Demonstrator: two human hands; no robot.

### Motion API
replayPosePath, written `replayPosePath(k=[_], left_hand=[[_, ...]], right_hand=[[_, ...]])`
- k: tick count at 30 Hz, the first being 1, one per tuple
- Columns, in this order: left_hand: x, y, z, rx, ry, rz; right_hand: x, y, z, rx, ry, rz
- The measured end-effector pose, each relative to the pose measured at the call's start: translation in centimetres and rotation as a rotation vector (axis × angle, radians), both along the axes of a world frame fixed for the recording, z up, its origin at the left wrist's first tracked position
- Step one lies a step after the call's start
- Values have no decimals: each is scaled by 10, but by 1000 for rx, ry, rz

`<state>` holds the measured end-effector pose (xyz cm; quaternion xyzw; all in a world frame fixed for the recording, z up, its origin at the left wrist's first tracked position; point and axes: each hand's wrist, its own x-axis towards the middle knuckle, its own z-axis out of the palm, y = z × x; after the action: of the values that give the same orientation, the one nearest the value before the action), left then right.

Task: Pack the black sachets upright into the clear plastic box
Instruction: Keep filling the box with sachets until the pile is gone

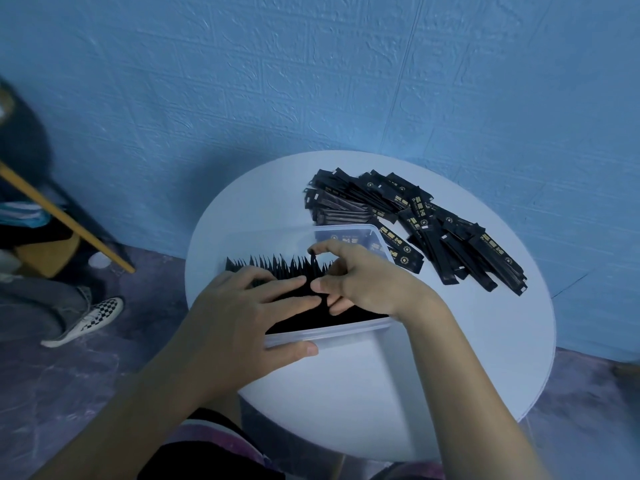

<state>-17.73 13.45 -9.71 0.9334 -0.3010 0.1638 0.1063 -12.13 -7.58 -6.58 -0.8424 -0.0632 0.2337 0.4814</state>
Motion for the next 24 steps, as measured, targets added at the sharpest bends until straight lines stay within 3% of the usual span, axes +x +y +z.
replayPosePath(k=[10,24], left_hand=[[2,1,-1,27,-19,-61],[3,-10,5,119,60,-27]], right_hand=[[1,13,-7,-162,-80,-122],[-12,-3,5,-32,10,-109]])
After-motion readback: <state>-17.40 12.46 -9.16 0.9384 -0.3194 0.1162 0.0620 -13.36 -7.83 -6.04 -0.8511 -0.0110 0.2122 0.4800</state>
